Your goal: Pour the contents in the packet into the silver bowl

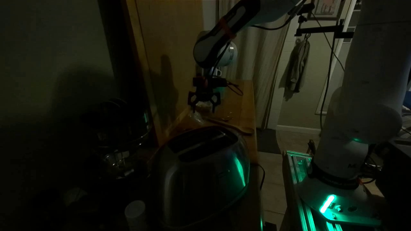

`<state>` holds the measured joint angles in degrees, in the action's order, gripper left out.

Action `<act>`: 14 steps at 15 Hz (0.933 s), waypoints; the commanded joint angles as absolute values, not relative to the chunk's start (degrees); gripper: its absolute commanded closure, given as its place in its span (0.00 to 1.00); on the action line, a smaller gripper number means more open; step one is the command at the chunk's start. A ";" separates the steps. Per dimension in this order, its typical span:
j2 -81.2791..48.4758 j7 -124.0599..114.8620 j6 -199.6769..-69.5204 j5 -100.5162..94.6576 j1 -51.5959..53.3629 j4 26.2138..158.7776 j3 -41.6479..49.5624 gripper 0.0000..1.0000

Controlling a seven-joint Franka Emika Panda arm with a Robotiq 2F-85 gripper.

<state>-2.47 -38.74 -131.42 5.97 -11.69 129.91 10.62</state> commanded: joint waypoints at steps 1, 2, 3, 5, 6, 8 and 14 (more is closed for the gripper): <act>-6.28 -34.32 -129.89 11.92 -11.72 128.03 10.96 0.00; -7.37 -33.96 -129.84 12.79 -11.73 127.63 11.01 0.00; -8.41 -34.32 -130.58 12.95 -11.67 127.51 11.10 0.00; -10.54 -34.61 -131.14 13.31 -11.63 126.77 11.27 0.00; -11.56 -34.72 -131.65 13.33 -11.57 126.59 11.32 0.00; -13.00 -35.00 -132.88 13.74 -11.54 125.80 11.49 0.00; -9.87 -35.14 -135.37 13.90 -11.26 126.33 12.07 0.00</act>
<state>-12.17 -35.81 -134.88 13.02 -11.71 126.24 11.32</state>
